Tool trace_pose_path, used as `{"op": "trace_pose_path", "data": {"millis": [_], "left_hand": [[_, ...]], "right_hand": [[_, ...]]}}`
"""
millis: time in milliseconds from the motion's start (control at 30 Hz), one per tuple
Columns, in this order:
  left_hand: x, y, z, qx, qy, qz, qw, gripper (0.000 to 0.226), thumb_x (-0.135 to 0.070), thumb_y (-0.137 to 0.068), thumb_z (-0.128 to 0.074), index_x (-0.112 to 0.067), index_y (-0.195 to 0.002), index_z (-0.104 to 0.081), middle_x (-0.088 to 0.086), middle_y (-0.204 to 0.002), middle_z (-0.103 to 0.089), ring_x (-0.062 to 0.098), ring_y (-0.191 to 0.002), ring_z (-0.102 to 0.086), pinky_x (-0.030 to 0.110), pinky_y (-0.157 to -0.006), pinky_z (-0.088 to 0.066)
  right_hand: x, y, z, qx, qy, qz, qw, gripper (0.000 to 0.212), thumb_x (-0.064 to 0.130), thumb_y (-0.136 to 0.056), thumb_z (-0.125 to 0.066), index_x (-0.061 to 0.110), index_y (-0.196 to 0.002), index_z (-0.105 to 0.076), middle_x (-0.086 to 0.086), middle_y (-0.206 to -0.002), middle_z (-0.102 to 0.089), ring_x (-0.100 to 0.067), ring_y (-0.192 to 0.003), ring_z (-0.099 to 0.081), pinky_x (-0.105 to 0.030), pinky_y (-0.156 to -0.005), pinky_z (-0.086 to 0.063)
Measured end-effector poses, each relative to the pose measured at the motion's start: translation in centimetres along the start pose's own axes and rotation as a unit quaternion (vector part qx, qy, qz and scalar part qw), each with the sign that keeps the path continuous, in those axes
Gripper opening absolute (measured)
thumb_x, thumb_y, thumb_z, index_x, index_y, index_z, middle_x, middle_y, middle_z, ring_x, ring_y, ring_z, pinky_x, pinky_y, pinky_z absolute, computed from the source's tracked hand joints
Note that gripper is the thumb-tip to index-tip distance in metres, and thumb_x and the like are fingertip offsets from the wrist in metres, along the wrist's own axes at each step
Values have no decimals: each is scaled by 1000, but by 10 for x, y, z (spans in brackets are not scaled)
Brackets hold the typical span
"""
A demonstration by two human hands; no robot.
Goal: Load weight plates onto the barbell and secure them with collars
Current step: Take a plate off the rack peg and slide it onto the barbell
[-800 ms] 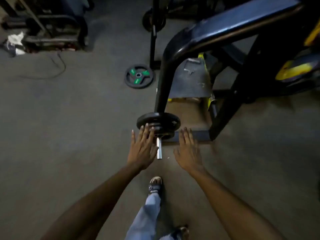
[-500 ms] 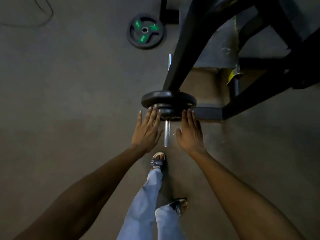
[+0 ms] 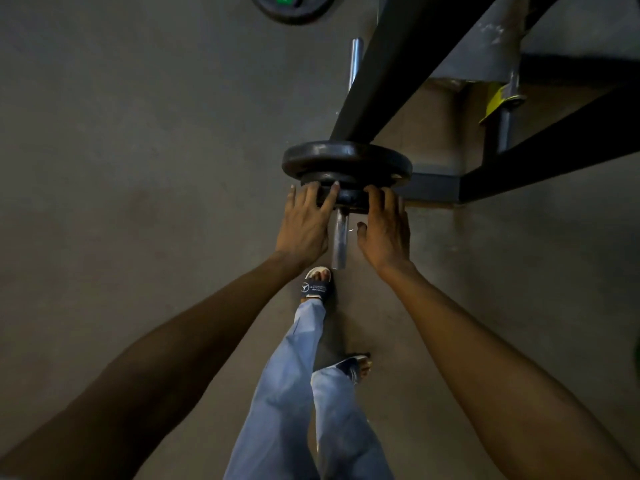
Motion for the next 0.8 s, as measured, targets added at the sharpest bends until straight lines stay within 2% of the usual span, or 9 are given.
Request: {"op": "trace_pose_path", "data": {"millis": [67,133,200,267,333,400,500,600,800], "left_hand": [[-5,-3,3,-22,8,-8,1000,73,-34,-90,-33,0,-153,-47,33,-133,-54,48,-121,-54,59,-106,-47],[-9,1,1,-17,9,3,1000,77,-37,-87,-27,2,-149,-49,32,-135,-53,47,-123,-52,57,-106,-47],[-9,8,-8,-11,9,14,1000,65,-29,-90,-39,-2,-148,-49,28,-140,-51,44,-130,-49,57,-115,-43],[-9,15,-17,4,28,28,999,57,-12,-88,-57,-7,-144,-49,21,-140,-54,40,-134,-50,56,-121,-37],[-9,22,-23,21,30,34,999,52,-4,-85,-51,-11,-136,-52,17,-132,-58,37,-128,-54,53,-119,-39],[-12,25,-22,42,8,29,999,50,-4,-83,-44,-11,-131,-52,16,-122,-59,37,-118,-57,50,-112,-42],[-16,25,-23,99,-33,10,995,55,-3,-84,-59,-12,-137,-47,15,-121,-55,36,-113,-53,48,-110,-39],[-18,32,-28,130,-63,7,989,51,-9,-86,-67,-13,-134,-51,13,-120,-55,34,-114,-54,47,-110,-37],[-24,84,-45,177,-103,-19,979,40,-27,-92,-69,-18,-127,-53,12,-119,-60,35,-112,-60,51,-109,-36]], "right_hand": [[0,-2,-1,-12,23,9,1000,68,13,-87,-75,17,-148,-44,-14,-145,-48,-36,-133,-48,-46,-99,-52],[0,-2,-1,-21,38,14,999,61,14,-86,-78,15,-140,-50,-13,-137,-54,-34,-128,-53,-43,-94,-53],[-2,2,-4,-17,36,14,999,57,13,-84,-80,14,-134,-53,-12,-130,-59,-31,-121,-59,-41,-89,-55],[-4,12,-10,-2,24,10,1000,56,11,-84,-80,13,-133,-53,-12,-123,-63,-30,-113,-64,-40,-81,-57],[-5,27,-15,6,36,18,999,52,10,-82,-81,12,-127,-56,-13,-117,-65,-30,-107,-66,-39,-74,-58],[-7,41,-20,17,59,36,997,48,11,-81,-82,11,-124,-60,-12,-116,-64,-30,-104,-65,-41,-73,-59],[-13,53,-23,49,84,38,995,40,19,-88,-78,12,-124,-62,-10,-116,-62,-27,-104,-63,-39,-73,-57],[-14,69,-26,87,85,44,992,38,24,-89,-77,12,-121,-63,-9,-116,-62,-27,-106,-63,-40,-76,-56],[-18,123,-33,110,76,39,990,34,14,-85,-77,11,-117,-66,-10,-113,-63,-30,-103,-64,-43,-74,-57]]}}
Point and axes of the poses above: each hand's wrist, its own y-axis away from the middle knuckle, its own z-axis out of the back of the hand, x = y × z, the point moved 2 cm from there along -y, towards the middle knuckle
